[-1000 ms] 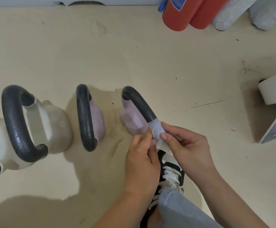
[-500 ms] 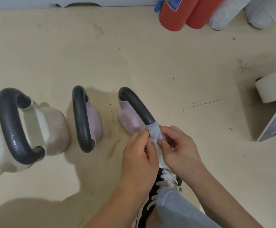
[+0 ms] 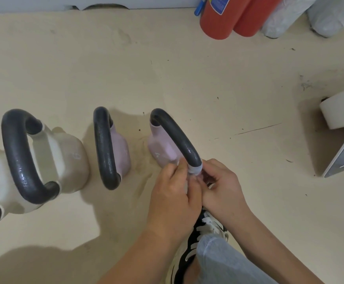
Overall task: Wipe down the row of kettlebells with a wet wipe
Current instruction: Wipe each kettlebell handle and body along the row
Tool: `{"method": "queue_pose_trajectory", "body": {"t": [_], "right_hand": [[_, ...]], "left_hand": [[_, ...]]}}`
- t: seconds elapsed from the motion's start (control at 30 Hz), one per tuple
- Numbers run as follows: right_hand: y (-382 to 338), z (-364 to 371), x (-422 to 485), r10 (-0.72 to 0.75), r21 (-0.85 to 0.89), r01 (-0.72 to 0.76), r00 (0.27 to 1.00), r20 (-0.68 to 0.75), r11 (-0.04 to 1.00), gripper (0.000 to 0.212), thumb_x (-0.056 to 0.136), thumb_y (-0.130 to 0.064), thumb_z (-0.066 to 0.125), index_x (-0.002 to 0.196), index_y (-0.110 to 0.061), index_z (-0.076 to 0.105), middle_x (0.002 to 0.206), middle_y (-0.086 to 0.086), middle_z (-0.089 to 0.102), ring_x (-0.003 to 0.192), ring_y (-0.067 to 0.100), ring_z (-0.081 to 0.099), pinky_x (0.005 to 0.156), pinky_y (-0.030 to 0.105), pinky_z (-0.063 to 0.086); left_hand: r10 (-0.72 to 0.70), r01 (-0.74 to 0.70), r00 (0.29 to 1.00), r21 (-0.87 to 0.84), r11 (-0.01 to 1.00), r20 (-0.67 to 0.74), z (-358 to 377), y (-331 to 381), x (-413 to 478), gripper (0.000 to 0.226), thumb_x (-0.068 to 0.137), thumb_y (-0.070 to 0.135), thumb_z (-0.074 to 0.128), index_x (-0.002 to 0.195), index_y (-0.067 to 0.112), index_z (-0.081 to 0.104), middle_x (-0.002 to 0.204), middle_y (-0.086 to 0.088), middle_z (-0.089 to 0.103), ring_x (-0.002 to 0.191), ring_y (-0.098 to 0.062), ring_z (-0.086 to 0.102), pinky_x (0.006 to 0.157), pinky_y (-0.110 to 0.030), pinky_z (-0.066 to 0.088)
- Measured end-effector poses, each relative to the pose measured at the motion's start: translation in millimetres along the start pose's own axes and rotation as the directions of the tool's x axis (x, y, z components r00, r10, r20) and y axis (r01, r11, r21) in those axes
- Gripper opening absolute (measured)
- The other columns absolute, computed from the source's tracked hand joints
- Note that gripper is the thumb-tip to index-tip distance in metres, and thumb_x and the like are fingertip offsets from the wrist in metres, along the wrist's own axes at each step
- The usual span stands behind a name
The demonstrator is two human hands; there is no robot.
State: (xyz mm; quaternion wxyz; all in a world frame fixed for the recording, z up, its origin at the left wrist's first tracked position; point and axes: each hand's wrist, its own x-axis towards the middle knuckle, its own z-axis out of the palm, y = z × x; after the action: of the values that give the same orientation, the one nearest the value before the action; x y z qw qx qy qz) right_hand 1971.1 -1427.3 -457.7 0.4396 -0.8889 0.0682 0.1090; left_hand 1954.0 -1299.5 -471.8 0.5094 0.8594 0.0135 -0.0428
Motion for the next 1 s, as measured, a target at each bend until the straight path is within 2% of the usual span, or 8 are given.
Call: {"method": "queue_pose_trajectory", "body": {"t": [0.13, 0.27, 0.37, 0.5, 0.6, 0.67, 0.87, 1.0], "right_hand": [[-2, -5, -11, 0.008, 0.119, -0.005, 1.0, -0.025, 0.993, 0.052, 0.096, 0.002, 0.063, 0.132, -0.035, 0.072, 0.095, -0.002, 0.077, 0.087, 0.013, 0.07, 0.082, 0.022, 0.057], [3, 1, -10, 0.047, 0.082, -0.041, 0.997, -0.068, 0.996, 0.043, 0.097, -0.001, 0.065, 0.105, -0.041, 0.08, 0.076, 0.005, 0.071, 0.073, 0.024, 0.062, 0.071, 0.037, 0.053], [5, 8, -12, 0.051, 0.05, -0.046, 0.993, -0.108, 0.998, 0.027, 0.096, -0.005, 0.068, 0.089, -0.026, 0.082, 0.072, 0.006, 0.069, 0.07, 0.025, 0.063, 0.067, 0.038, 0.052], [7, 7, -7, 0.061, -0.093, -0.072, 0.991, -0.12, 0.993, 0.035, 0.092, -0.007, 0.068, 0.058, -0.016, 0.061, 0.051, 0.001, 0.052, 0.05, 0.014, 0.046, 0.052, 0.034, 0.044], [5, 4, -2, 0.038, -0.269, -0.049, 0.998, -0.045, 0.962, 0.034, 0.093, -0.017, 0.069, 0.061, -0.021, 0.057, 0.053, -0.004, 0.053, 0.052, 0.016, 0.05, 0.052, 0.035, 0.046], [4, 2, 0, 0.037, -0.317, -0.035, 0.999, 0.001, 0.948, 0.036, 0.093, -0.016, 0.067, 0.061, -0.024, 0.053, 0.057, -0.004, 0.051, 0.055, 0.017, 0.051, 0.054, 0.036, 0.045], [2, 8, -7, 0.204, 0.004, -0.205, 0.978, 0.046, 0.979, 0.039, 0.096, -0.017, 0.067, 0.06, -0.002, 0.058, 0.051, 0.009, 0.041, 0.051, 0.011, 0.032, 0.049, 0.025, 0.03], [7, 13, -7, 0.153, -0.136, -0.134, 0.979, 0.134, 0.982, 0.028, 0.093, -0.01, 0.065, 0.064, -0.012, 0.064, 0.054, 0.006, 0.044, 0.052, 0.008, 0.034, 0.052, 0.024, 0.032]], "left_hand": [[0.041, -0.041, 0.999, 0.013, 0.999, -0.031, 1, 1, 2, 0.038, 0.103, 0.029, 0.055, 0.14, 0.021, 0.059, 0.104, 0.006, 0.06, 0.089, -0.012, 0.06, 0.077, -0.03, 0.053], [0.026, -0.027, 1.0, 0.09, 0.996, 0.013, 3, -5, 2, 0.04, 0.104, 0.019, 0.05, 0.144, 0.016, 0.057, 0.104, 0.002, 0.06, 0.089, -0.013, 0.057, 0.077, -0.031, 0.052], [0.0, -0.012, 0.997, 0.147, 0.989, 0.077, 1, -11, -2, 0.045, 0.102, 0.013, 0.054, 0.146, 0.016, 0.054, 0.103, 0.002, 0.058, 0.09, -0.013, 0.054, 0.077, -0.032, 0.052], [-0.038, 0.011, 0.995, 0.288, 0.958, 0.088, -1, -7, 1, 0.033, 0.09, 0.003, 0.066, 0.123, 0.008, 0.067, 0.103, -0.008, 0.064, 0.088, -0.026, 0.062, 0.071, -0.037, 0.056], [0.006, -0.011, 1.0, 0.321, 0.947, 0.018, -5, -7, 3, 0.012, 0.078, -0.004, 0.075, 0.083, 0.006, 0.072, 0.08, -0.007, 0.066, 0.063, -0.025, 0.057, 0.052, -0.031, 0.043], [-0.002, 0.015, 0.999, 0.274, 0.962, -0.05, -9, -9, 8, 0.022, 0.08, -0.002, 0.073, 0.067, 0.011, 0.061, 0.063, 0.002, 0.051, 0.054, -0.018, 0.04, 0.05, -0.026, 0.027], [-0.099, 0.103, 0.993, 0.06, 0.993, -0.068, -5, -12, 3, 0.02, 0.089, 0.009, 0.064, 0.071, 0.015, 0.058, 0.063, 0.01, 0.052, 0.058, -0.011, 0.046, 0.053, -0.02, 0.034], [-0.154, 0.141, 0.982, 0.119, 0.983, 0.107, 0, -31, -2, 0.019, 0.09, 0.013, 0.055, 0.073, 0.02, 0.055, 0.069, 0.007, 0.053, 0.065, -0.013, 0.048, 0.057, -0.022, 0.031]]}}
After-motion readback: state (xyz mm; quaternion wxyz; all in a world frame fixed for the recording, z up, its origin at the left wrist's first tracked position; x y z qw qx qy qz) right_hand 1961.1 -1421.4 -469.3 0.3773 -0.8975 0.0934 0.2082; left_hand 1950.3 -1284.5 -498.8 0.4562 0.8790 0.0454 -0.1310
